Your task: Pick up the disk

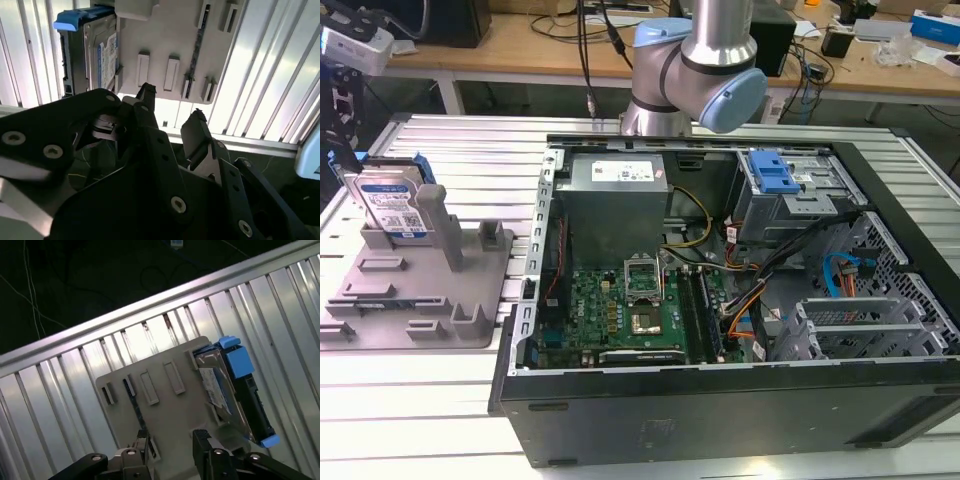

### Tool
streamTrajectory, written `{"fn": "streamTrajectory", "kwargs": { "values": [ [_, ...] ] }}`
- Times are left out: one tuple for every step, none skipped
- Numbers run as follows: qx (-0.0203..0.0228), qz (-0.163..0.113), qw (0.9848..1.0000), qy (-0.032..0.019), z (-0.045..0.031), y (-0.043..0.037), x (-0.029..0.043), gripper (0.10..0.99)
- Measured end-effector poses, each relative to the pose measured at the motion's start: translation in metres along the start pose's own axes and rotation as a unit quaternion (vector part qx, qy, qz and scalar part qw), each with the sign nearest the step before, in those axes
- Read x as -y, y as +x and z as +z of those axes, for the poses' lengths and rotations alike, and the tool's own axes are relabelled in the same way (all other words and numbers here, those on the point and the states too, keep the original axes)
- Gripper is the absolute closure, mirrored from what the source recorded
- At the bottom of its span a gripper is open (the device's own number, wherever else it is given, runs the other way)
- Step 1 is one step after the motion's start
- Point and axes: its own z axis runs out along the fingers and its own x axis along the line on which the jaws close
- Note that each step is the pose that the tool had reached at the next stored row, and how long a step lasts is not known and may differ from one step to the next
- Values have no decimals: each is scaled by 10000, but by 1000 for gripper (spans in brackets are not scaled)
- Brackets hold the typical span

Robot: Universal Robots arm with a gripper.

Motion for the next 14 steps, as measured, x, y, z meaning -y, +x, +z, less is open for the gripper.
{"fn": "streamTrajectory", "kwargs": {
  "values": [
    [-4, -98, 10000, 0, 2, 0, 0, 604],
    [-10, -242, 9997, 0, 5, 0, 0, 604],
    [-13, -327, 9995, 1, 7, 0, 0, 604],
    [-17, -419, 9991, 1, 9, 0, 0, 604],
    [-23, -566, 9984, 1, 12, 0, 0, 604],
    [-30, -756, 9971, 1, 15, 0, 0, 604],
    [-38, -959, 9954, 1, 18, 0, 0, 604],
    [-45, -1137, 9935, 1, 21, 0, 0, 604],
    [-50, -1278, 9918, 1, 23, 0, 1, 604],
    [-55, -1410, 9900, 2, 25, 0, 1, 604],
    [-60, -1541, 9880, 2, 27, 0, 1, 604],
    [-66, -1695, 9855, 2, 29, 0, 2, 604],
    [-68, -1730, 9849, 2, 29, 0, 2, 604],
    [-67, -1730, 9849, 2, 29, -1, 2, 604]
  ]
}}
